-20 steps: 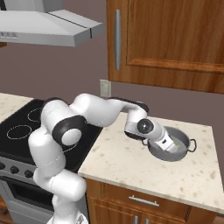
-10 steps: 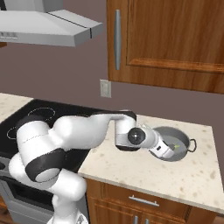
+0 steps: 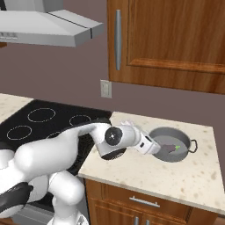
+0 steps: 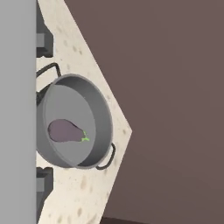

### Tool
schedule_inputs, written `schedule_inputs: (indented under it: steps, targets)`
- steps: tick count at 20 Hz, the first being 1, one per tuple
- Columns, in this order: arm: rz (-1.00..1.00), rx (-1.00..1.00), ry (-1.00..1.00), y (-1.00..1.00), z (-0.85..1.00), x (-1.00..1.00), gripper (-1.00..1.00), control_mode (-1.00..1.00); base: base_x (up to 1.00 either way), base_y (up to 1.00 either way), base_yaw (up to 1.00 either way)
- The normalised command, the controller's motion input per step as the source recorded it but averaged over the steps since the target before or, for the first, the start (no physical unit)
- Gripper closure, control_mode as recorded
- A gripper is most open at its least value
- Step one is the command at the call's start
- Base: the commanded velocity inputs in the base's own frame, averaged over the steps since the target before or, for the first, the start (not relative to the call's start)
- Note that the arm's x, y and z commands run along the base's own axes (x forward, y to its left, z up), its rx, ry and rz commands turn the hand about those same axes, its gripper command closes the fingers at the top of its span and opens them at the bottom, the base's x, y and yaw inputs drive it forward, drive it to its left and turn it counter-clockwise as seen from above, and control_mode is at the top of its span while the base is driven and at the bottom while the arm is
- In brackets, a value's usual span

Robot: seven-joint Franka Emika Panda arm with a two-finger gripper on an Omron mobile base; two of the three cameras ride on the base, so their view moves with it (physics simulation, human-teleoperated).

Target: Turn on the sink faucet. Then move the eggplant from the counter to the sink. Turn off the sink. Move the vegetable from the sink to the pot next to the stove. Finally move the pot to the rear right burner.

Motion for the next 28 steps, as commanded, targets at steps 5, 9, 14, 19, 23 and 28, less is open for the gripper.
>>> schedule_inputs:
  steps: [5, 9, 14, 19, 23, 28]
  targets:
    - [0.0, 0.0, 0.0, 0.27, 0.95, -0.17, -1.0, -1.0, 0.0, 0.0, 0.0]
    - [0.02, 0.0, 0.03, 0.25, 0.54, -0.28, -1.0, -1.0, 0.0, 0.0, 0.0]
    - [0.04, -0.06, 0.11, 0.25, 0.04, -0.31, -1.0, -1.0, 0.0, 0.0, 0.0]
    - [0.03, -0.09, 0.2, 0.21, -0.03, -0.34, -1.0, -1.0, 0.0, 0.0, 0.0]
    - [0.01, -0.07, 0.31, 0.19, -0.01, -0.13, -1.0, -1.0, 0.0, 0.0, 0.0]
    - [0.01, -0.07, 0.38, 0.19, -0.05, 0.0, -1.0, -1.0, 0.0, 0.0, 0.0]
